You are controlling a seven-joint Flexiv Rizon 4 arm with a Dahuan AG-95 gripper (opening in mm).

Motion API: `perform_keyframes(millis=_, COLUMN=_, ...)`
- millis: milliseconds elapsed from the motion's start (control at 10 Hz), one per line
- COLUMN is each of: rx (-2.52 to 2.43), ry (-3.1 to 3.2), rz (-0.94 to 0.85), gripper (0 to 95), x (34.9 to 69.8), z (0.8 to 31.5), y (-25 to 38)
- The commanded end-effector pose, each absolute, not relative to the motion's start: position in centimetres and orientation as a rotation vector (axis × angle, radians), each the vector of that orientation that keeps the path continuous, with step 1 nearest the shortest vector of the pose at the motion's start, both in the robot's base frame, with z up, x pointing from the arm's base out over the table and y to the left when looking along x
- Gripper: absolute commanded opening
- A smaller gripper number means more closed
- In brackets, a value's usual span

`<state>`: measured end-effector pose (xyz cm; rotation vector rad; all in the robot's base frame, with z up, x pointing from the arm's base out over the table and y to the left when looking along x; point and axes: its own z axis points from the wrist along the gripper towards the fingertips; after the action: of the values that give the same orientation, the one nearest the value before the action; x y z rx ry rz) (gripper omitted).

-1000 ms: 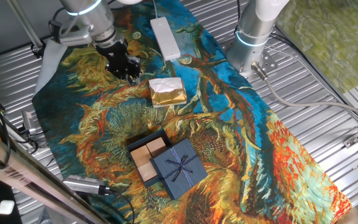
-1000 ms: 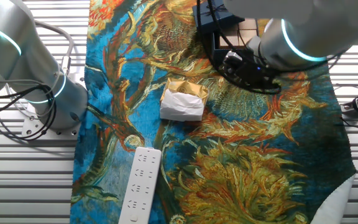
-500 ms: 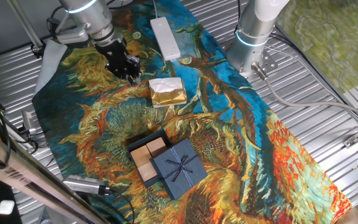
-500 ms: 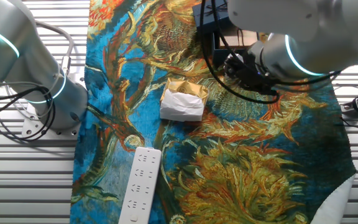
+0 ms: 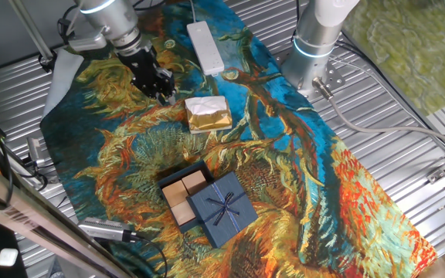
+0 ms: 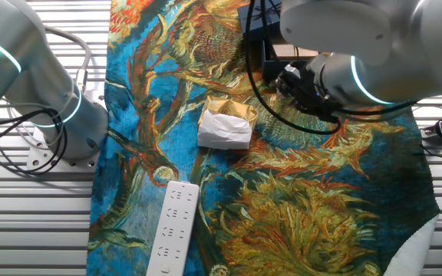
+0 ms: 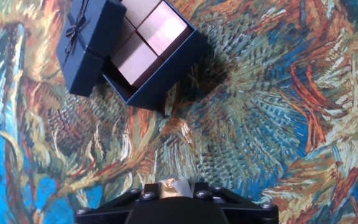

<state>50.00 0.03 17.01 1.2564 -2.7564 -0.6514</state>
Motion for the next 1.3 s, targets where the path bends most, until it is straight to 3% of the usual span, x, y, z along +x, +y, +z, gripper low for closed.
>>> perform_keyframes(millis=100, rx=1.241, ry=-2.765, rz=-0.647, gripper=38.0, x=50.00, z=17.00, y=0.00)
perform_keyframes(millis=600, rx=1.250, ry=-2.764, rz=-0.602, gripper=38.0, x=50.00, z=17.00, y=0.00)
perform_keyframes(millis=700, rx=1.303, ry=-2.741, rz=-0.543, gripper=19.0, x=50.00, z=17.00, y=0.00)
perform_keyframes(millis=1000, rx=1.452, ry=-2.649, rz=-0.379, gripper=19.0, x=50.00, z=17.00, y=0.00)
perform_keyframes(millis=1300, rx=1.513, ry=-2.611, rz=-0.344, gripper=19.0, x=50.00, z=17.00, y=0.00)
